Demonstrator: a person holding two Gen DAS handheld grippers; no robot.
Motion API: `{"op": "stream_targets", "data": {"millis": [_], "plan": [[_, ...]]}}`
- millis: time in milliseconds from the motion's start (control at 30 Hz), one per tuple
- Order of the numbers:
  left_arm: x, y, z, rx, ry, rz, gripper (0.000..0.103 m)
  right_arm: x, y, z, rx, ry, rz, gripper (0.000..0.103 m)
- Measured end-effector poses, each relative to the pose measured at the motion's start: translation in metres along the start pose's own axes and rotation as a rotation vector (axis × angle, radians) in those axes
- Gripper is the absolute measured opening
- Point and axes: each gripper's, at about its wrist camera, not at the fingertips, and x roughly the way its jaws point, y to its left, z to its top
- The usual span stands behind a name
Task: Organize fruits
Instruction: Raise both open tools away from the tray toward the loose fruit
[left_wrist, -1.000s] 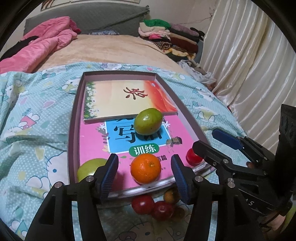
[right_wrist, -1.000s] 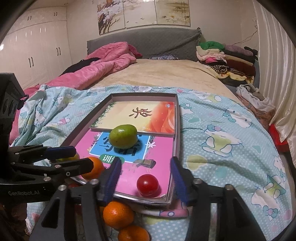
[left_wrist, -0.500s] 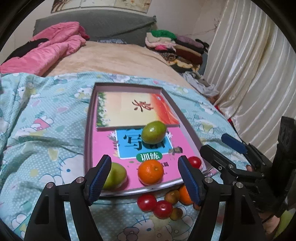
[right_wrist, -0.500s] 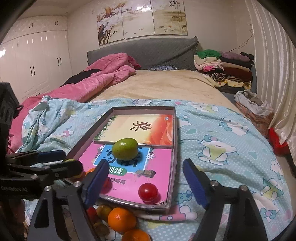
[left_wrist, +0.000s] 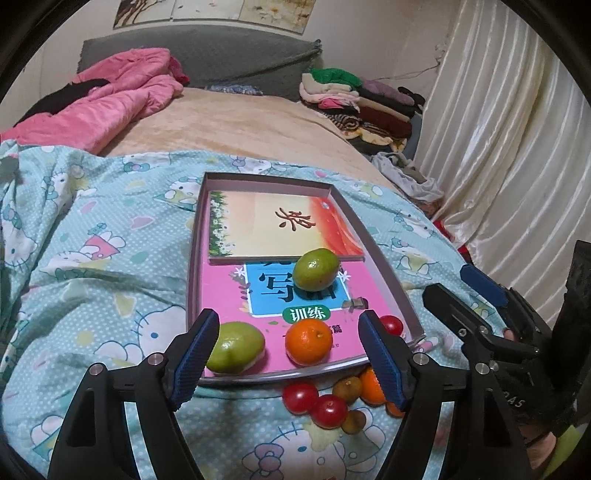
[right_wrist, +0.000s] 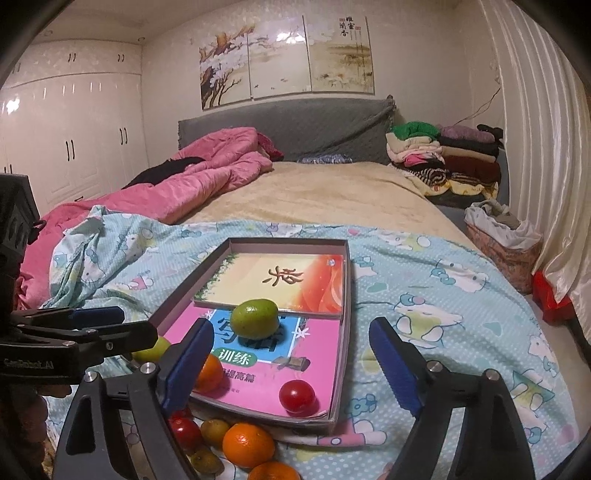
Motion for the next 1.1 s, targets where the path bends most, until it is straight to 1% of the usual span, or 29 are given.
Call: {"op": "stream_targets", "data": {"millis": [67,300,633,733,867,1100], "plan": [[-0.002,-0.001,-0.001,0.005,0.001,-0.001,0.079,-0.003,0.0,0.0,0.003,-0.008,0.005,0.089],[-0.009,-0.003,-0.003,0.014,0.0,-0.002,0.079,-0.017,0.002,0.002,0.006,-0.04,0.024,0.092],[-0.016,-0.004,-0.003,0.023,0.002,0.004,0.079,-0.035,0.005,0.003,0.014,-0.062,0.039,0.093],[-0.017,-0.004,-0.005,0.029,0.01,0.008,0.079,-0.038,0.003,0.003,0.035,-0.054,0.042,0.093],[-0.017,-0.004,-0.01,0.041,0.032,0.007,0.079,-0.04,0.004,0.001,0.041,-0.034,0.025,0.093],[-0.014,-0.003,-0.021,0.052,0.086,0.006,0.079,-0.04,0.007,-0.005,0.059,0.009,0.02,0.093]]}}
